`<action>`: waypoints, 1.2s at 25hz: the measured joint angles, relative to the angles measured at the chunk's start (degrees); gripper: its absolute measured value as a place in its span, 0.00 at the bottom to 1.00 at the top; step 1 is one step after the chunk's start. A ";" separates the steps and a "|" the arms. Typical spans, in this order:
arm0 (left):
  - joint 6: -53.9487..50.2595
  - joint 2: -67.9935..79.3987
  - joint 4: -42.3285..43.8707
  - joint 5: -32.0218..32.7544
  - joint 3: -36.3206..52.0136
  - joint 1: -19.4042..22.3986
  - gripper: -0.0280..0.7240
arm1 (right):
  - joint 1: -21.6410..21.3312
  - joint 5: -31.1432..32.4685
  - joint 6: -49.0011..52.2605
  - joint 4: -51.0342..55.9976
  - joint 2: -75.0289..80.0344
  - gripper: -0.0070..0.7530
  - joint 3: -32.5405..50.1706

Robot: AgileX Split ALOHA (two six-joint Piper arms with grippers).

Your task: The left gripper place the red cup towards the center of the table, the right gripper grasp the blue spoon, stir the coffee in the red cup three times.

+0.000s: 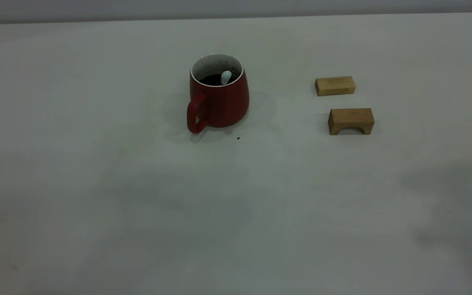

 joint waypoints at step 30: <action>0.00 0.00 0.00 0.00 0.00 0.00 0.77 | -15.43 -5.79 -0.75 5.21 -62.94 0.55 42.32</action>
